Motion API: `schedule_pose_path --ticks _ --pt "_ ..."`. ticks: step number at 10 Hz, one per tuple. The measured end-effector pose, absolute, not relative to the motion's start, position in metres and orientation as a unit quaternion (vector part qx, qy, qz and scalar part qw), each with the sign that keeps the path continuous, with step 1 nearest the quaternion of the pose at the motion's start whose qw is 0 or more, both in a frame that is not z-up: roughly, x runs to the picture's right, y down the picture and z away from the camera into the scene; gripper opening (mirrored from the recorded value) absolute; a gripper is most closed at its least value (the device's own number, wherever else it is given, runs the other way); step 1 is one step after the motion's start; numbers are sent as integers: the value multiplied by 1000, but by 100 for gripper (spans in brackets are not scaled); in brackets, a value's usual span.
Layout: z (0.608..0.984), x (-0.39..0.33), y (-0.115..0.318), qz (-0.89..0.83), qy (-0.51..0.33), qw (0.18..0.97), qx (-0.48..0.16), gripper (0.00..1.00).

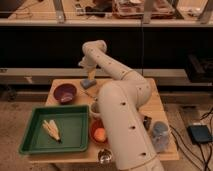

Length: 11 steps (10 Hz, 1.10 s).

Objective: Wipe table surface with sponge

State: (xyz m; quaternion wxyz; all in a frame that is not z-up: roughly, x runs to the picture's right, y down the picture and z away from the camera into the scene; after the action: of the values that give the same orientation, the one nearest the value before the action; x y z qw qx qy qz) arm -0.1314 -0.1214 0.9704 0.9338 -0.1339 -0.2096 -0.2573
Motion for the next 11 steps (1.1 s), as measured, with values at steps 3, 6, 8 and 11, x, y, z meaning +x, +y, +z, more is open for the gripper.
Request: schedule_pose_path --ticks 3,6,8,11 --pt "981 -131 -108 -256 -207 934 -141 80" --pt "994 -135 -92 -254 -204 935 -138 80" --pt "1000 -135 -87 -244 -209 937 -139 80" --pt "1006 -134 -83 -238 -208 937 -148 80"
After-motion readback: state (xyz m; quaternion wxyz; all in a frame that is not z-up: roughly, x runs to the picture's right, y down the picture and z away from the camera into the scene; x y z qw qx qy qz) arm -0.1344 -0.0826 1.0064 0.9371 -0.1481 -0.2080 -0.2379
